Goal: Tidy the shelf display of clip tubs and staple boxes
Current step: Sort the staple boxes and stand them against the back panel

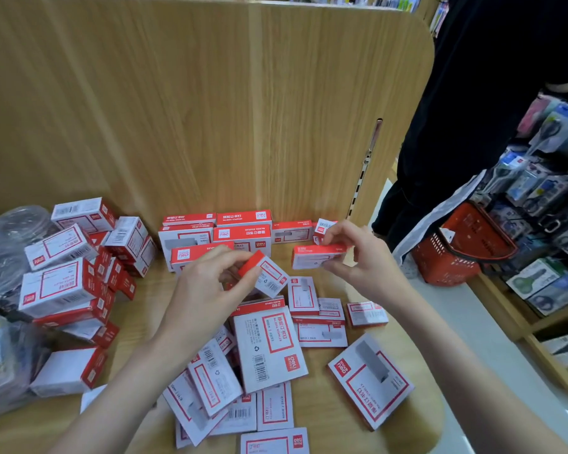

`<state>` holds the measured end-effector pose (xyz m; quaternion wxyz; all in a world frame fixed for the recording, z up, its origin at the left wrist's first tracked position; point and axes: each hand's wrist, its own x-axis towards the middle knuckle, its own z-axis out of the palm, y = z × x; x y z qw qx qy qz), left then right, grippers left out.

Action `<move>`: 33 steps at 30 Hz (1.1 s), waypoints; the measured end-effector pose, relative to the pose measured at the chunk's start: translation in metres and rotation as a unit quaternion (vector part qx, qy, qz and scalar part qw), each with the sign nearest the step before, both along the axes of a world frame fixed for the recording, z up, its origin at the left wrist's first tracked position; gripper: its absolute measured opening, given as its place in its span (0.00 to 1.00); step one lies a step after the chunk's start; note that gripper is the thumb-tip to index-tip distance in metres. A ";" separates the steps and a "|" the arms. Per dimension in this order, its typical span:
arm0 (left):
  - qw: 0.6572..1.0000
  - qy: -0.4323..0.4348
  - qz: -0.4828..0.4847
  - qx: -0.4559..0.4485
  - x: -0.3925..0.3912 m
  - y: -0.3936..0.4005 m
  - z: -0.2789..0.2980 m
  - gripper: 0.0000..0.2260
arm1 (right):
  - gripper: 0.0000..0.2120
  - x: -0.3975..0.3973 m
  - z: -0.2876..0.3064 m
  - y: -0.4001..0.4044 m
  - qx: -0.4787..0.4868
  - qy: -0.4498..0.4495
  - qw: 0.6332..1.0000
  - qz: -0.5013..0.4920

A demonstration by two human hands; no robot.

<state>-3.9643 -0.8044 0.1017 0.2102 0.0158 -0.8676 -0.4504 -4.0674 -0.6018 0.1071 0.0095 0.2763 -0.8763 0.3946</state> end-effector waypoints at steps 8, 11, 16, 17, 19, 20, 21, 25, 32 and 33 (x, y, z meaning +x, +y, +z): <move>1.000 0.002 0.016 -0.011 0.005 -0.003 0.000 0.08 | 0.08 -0.001 -0.003 -0.044 0.083 0.048 0.994 -0.059; 1.000 -0.006 0.020 -0.016 0.005 -0.004 0.000 0.08 | 0.05 -0.002 -0.012 -0.055 0.099 0.070 0.991 -0.056; 1.000 -0.013 0.017 0.017 0.005 -0.005 -0.001 0.07 | 0.09 -0.002 -0.022 -0.048 0.141 0.112 0.984 0.000; 0.999 -0.015 0.016 0.024 0.005 -0.005 -0.001 0.08 | 0.09 -0.003 -0.022 -0.044 0.137 0.117 0.984 0.003; 0.999 -0.019 0.013 0.037 0.005 -0.004 -0.001 0.08 | 0.07 -0.003 -0.015 -0.034 0.101 0.119 0.988 -0.010; 0.999 -0.019 0.012 0.045 0.004 -0.004 -0.001 0.07 | 0.06 -0.002 -0.009 -0.029 0.073 0.116 0.990 -0.016; 0.998 -0.018 0.009 0.054 0.003 -0.003 -0.001 0.07 | 0.05 -0.001 -0.003 -0.026 0.040 0.095 0.995 -0.007; 0.996 -0.015 -0.024 0.082 -0.005 0.007 0.003 0.09 | 0.12 0.010 0.014 -0.025 0.008 -0.091 0.989 0.118; 0.976 0.074 0.012 -0.204 -0.016 -0.002 0.000 0.12 | 0.10 0.009 0.002 -0.034 0.090 0.076 0.993 0.026; 0.968 0.070 0.014 -0.240 -0.019 -0.006 -0.001 0.14 | 0.10 0.009 -0.001 -0.035 0.098 0.086 0.991 0.015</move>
